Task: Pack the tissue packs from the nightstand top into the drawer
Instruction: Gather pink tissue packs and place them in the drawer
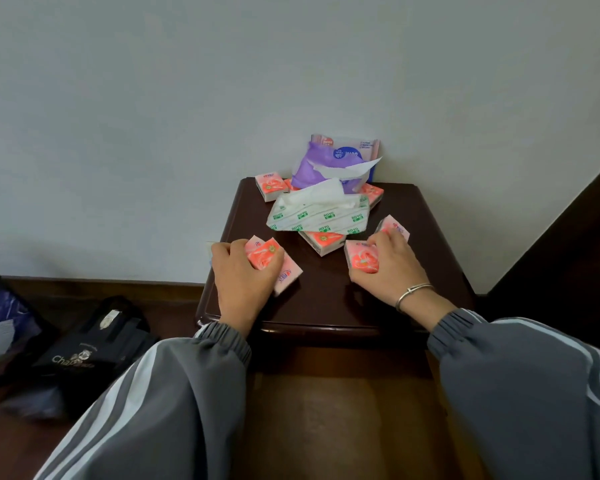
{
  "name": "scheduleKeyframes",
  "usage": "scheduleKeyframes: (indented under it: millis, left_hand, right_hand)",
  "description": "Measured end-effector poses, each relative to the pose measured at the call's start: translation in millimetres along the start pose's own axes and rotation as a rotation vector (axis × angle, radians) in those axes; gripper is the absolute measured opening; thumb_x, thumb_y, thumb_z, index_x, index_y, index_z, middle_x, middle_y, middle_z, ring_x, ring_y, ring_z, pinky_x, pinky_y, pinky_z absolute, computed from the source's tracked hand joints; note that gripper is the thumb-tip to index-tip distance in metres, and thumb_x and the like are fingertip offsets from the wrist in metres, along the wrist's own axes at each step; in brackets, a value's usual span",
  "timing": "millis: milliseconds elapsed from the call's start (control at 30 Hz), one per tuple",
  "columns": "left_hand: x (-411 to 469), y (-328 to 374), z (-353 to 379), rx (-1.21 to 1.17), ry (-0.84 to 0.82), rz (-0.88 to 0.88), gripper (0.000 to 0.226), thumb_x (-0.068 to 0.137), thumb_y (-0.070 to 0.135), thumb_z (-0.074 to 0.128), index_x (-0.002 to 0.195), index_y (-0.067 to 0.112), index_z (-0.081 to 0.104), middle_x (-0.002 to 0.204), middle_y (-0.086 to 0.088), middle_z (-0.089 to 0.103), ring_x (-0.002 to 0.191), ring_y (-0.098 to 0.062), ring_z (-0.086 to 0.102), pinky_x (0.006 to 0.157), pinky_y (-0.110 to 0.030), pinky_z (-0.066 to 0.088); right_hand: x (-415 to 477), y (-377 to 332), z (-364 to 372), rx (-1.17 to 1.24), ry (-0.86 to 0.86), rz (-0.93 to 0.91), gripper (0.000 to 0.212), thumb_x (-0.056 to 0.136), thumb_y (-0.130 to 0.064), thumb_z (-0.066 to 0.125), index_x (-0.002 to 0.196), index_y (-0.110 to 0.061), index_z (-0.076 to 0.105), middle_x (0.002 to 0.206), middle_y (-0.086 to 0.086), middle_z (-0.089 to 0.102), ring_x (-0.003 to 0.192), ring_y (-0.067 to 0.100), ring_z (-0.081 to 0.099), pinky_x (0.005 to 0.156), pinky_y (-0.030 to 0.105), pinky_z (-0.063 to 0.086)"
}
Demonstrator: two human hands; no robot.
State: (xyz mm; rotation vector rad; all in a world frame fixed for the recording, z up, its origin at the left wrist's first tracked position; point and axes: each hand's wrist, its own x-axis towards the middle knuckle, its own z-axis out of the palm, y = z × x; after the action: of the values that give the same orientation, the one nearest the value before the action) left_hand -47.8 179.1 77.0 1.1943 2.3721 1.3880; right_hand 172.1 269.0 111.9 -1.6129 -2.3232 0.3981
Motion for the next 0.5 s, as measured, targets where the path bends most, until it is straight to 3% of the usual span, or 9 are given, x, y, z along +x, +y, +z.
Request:
scheduleKeyframes:
  millis: [167,333,433,500]
  left_hand:
    - [1.0,-0.3,-1.4,-0.037,-0.011,0.002,0.054,0.078,0.055,0.066,0.115,0.017,0.053,0.108,0.005,0.038,0.097,-0.016,0.054,0.083,-0.032,0.047]
    - [-4.7,0.6,-7.7,-0.051,-0.037,-0.031,0.038,0.081,0.055,0.063,0.100,0.024,0.051,0.092,0.006,0.062,0.077,-0.006,0.057,0.060,-0.018,0.036]
    - [-16.5,3.9,-17.1,-0.033,-0.081,-0.063,0.041,0.081,0.055,0.065,0.103,0.024,0.049,0.095,0.006,0.061,0.077,-0.005,0.055,0.056,-0.016,0.035]
    - [-29.3,6.3,-26.7,-0.032,-0.105,-0.084,0.044,0.080,0.055,0.066,0.105,0.022,0.050,0.096,0.006,0.060,0.079,-0.006,0.057,0.057,-0.018,0.037]
  right_hand:
    - [-22.8,14.5,-16.7,-0.070,-0.104,-0.040,0.050,0.072,-0.034,0.063,0.118,-0.027,0.047,0.145,0.000,0.028,0.119,0.035,0.046,0.086,0.037,0.042]
    - [-49.5,26.9,-26.0,-0.066,-0.107,-0.129,0.039,0.072,-0.025,0.064,0.108,-0.020,0.050,0.131,0.001,0.038,0.108,0.031,0.050,0.081,0.034,0.044]
    - [-61.6,26.1,-23.4,-0.046,-0.061,-0.133,0.057,0.066,-0.036,0.075,0.110,-0.016,0.045,0.121,0.003,0.044,0.109,0.026,0.049,0.085,0.034,0.044]
    - [-65.7,21.7,-19.7,0.014,-0.016,-0.101,0.076,0.063,-0.037,0.081,0.123,-0.013,0.039,0.127,0.007,0.044,0.113,0.030,0.049,0.089,0.034,0.041]
